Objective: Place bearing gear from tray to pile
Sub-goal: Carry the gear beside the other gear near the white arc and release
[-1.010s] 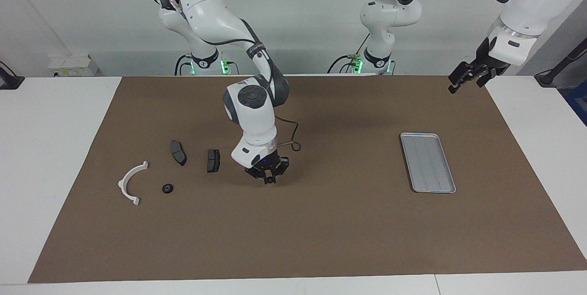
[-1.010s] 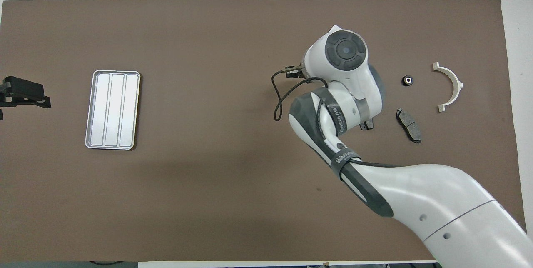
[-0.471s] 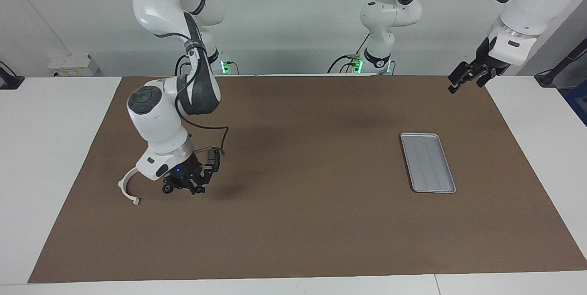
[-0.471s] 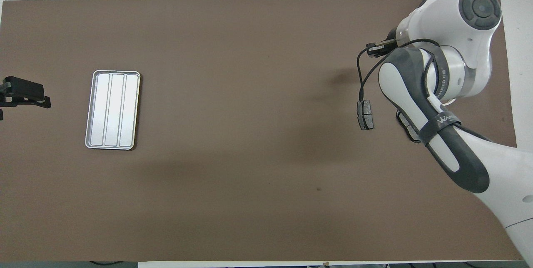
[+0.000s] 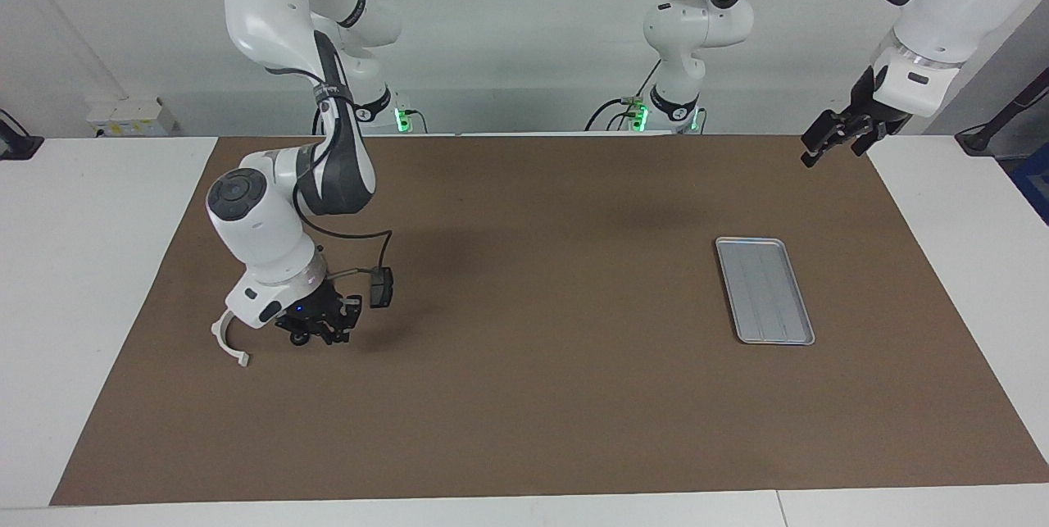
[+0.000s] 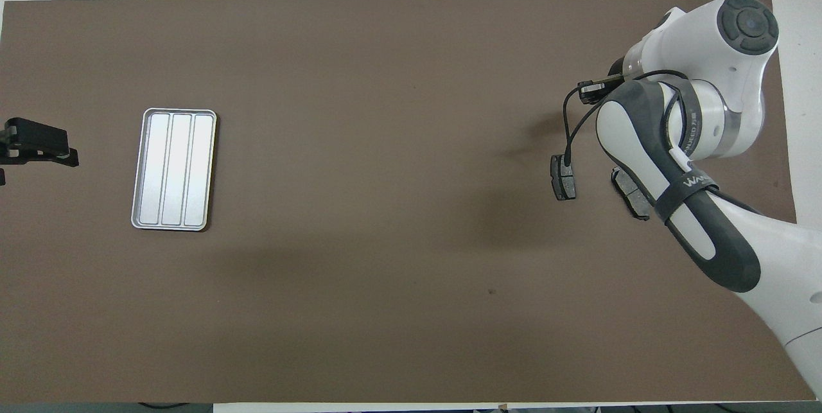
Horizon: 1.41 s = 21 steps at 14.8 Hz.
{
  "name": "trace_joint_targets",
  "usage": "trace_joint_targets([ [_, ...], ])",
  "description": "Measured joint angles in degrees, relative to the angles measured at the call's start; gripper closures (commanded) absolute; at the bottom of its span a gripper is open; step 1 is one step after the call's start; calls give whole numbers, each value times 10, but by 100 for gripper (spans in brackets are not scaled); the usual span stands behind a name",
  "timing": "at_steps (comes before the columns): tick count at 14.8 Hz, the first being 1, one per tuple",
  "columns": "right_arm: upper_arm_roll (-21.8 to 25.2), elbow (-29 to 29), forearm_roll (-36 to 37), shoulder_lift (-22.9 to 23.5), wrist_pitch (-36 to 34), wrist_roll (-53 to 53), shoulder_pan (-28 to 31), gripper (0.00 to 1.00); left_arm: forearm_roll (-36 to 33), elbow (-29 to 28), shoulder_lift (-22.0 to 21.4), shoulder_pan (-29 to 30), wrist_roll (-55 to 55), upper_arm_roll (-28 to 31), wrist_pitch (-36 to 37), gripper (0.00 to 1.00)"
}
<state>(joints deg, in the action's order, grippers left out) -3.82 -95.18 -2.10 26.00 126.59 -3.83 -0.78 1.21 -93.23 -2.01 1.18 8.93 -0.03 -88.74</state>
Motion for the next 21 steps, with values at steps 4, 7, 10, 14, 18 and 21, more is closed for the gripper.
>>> trace_joint_targets([
  [4, -2, -34, 0, 0, 19, 0, -2, 100, 0, 0, 0, 0, 0, 0, 0, 0],
  [7, -2, -50, 0, 0, 25, -2, -1, 100, 0, 0, 0, 0, 0, 0, 0, 0],
  [10, -1, -62, 0, 0, 25, -11, 0, 100, 0, 0, 0, 0, 0, 0, 0, 0],
  [14, -1, -72, 0, 0, 27, -25, 4, 100, 0, 0, 0, 0, 0, 0, 0, 0],
  [18, 1, -76, 0, 0, 33, -56, 21, 100, 0, 0, 0, 0, 0, 0, 0, 0],
  [21, 1, -91, 0, 0, 53, -60, 28, 100, 0, 0, 0, 0, 0, 0, 0, 0],
])
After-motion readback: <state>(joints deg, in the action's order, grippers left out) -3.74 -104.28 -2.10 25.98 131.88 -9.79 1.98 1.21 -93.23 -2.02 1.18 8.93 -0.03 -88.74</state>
